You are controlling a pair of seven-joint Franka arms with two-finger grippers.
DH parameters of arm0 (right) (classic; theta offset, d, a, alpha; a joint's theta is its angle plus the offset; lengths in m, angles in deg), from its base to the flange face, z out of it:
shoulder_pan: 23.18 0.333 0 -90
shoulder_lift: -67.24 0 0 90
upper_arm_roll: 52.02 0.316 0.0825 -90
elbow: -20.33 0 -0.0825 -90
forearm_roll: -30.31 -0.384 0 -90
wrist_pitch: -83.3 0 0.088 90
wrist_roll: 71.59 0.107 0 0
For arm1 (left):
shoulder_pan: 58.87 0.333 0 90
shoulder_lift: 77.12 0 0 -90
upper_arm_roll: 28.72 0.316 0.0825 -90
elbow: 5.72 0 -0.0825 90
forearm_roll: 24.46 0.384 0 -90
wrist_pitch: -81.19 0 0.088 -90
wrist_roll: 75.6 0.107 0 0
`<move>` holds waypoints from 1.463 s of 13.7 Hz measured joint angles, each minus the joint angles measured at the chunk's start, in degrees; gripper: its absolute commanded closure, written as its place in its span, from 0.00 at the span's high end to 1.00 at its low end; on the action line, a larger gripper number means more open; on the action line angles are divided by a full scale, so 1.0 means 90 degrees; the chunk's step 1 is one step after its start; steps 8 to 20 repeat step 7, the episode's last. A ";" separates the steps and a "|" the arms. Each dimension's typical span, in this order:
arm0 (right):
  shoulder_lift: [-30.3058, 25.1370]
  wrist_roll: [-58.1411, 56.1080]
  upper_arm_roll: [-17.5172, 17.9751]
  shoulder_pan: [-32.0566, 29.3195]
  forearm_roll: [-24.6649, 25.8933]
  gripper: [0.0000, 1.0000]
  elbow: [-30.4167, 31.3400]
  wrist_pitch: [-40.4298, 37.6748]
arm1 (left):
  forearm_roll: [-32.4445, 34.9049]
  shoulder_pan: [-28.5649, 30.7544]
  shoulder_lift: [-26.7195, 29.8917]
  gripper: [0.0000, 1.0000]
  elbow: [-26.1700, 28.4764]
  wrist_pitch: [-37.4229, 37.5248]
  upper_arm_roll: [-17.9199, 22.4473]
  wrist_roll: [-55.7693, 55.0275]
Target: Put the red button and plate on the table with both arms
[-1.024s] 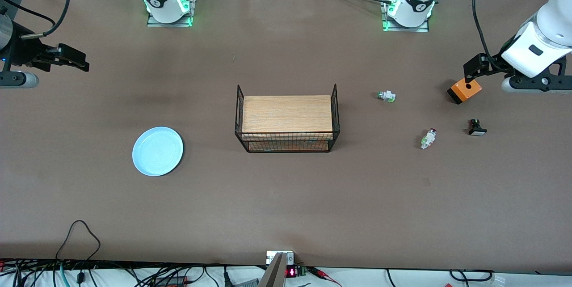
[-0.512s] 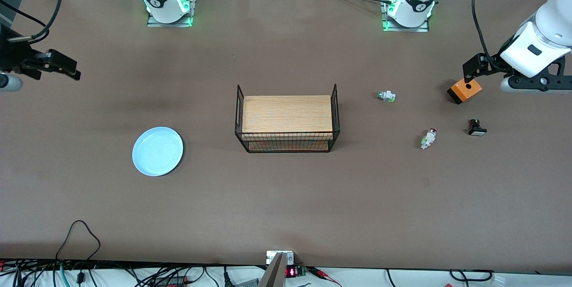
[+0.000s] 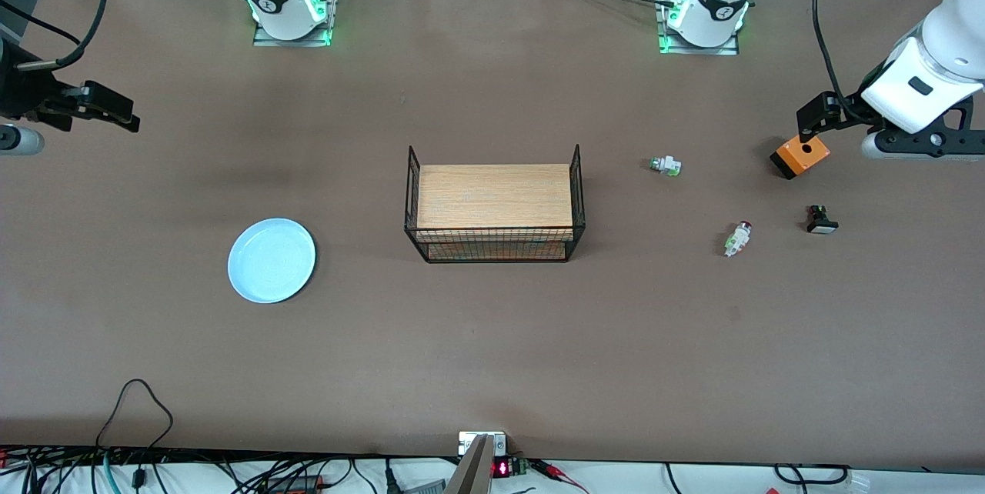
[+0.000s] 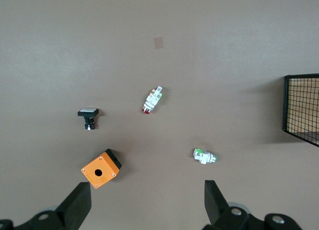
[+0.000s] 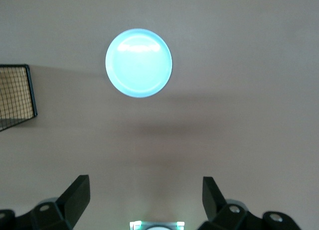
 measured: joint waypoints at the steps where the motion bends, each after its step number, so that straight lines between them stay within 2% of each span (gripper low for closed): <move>1: 0.0000 -0.0002 -0.0001 0.0000 0.0000 1.00 0.0000 -0.0037 | 0.0000 0.0000 0.0000 1.00 0.0000 0.0000 0.0000 0.0001; 20: 0.0048 -0.0002 -0.0004 -0.0003 0.0000 1.00 0.0000 -0.0071 | 0.0000 0.0000 0.0000 1.00 0.0000 0.0000 0.0000 0.0014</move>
